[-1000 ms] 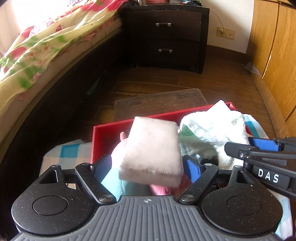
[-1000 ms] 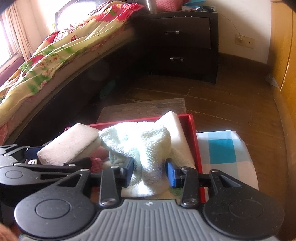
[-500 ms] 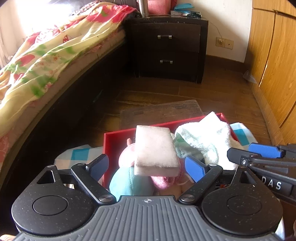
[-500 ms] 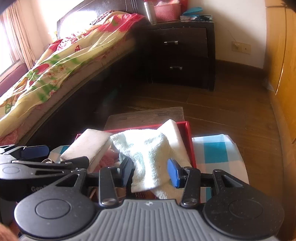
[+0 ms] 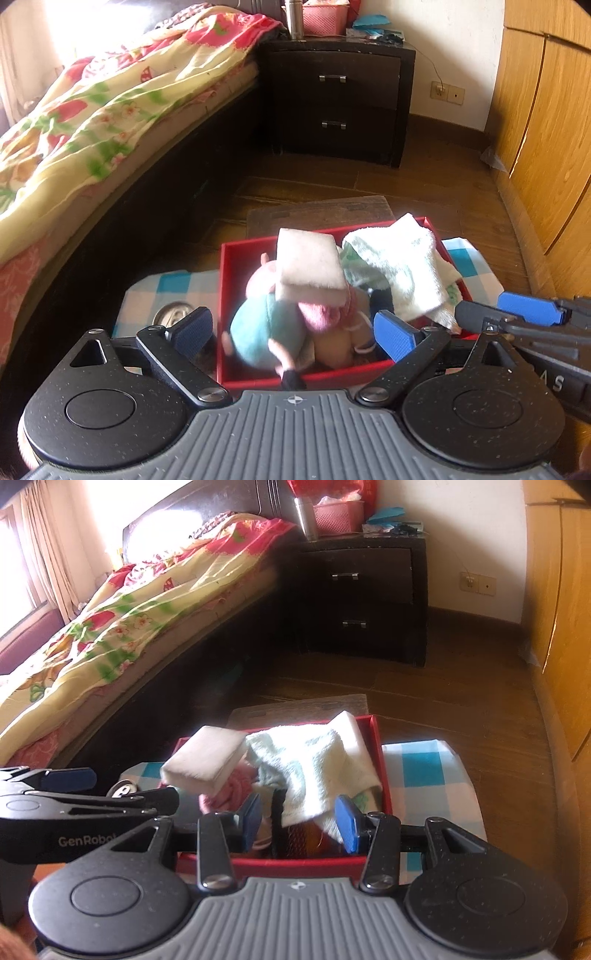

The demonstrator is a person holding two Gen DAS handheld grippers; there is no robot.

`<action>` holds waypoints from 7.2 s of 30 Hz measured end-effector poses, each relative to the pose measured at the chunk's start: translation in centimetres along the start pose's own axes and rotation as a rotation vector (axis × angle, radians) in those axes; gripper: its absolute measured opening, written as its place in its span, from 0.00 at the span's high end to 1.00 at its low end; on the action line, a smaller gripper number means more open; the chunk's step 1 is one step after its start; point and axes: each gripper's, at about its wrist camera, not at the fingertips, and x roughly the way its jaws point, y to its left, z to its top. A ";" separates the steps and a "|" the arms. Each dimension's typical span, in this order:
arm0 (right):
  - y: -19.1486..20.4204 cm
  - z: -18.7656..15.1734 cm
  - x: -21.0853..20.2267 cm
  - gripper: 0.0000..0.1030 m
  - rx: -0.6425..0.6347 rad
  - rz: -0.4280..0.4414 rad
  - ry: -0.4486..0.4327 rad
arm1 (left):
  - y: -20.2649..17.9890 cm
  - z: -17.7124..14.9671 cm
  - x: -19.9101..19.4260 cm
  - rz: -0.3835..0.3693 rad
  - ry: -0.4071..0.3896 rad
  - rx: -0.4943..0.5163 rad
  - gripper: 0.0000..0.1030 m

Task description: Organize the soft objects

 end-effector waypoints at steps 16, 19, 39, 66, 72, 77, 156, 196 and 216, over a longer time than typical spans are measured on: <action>2.1 -3.5 -5.5 0.79 -0.014 0.021 -0.011 | 0.6 -3.7 -5.6 0.035 -0.015 -0.013 0.12; 2.4 -4.0 -6.1 0.79 -0.016 0.025 -0.010 | 0.9 -4.3 -6.3 0.032 -0.016 -0.029 0.12; 4.1 -7.0 -6.7 0.79 -0.042 0.061 -0.014 | 3.1 -8.7 -7.3 0.027 -0.016 -0.119 0.11; 5.6 -10.0 -4.6 0.73 -0.091 0.075 0.002 | 4.7 -12.6 -6.3 0.041 -0.030 -0.192 0.11; 5.6 -10.1 -4.4 0.73 -0.100 0.071 0.007 | 5.1 -12.7 -6.0 0.034 -0.025 -0.203 0.11; 5.9 -10.3 -4.1 0.73 -0.112 0.062 0.007 | 5.2 -12.8 -5.9 0.029 -0.025 -0.204 0.11; 5.8 -10.7 -6.0 0.67 -0.117 0.065 -0.092 | 4.2 -13.1 -6.8 0.125 -0.111 -0.155 0.06; 5.5 -10.0 -9.7 0.66 -0.066 0.181 -0.238 | 6.6 -12.2 -8.7 -0.151 -0.194 -0.236 0.08; 5.5 -10.0 -9.7 0.66 -0.065 0.177 -0.241 | 6.0 -12.3 -8.8 -0.100 -0.201 -0.229 0.05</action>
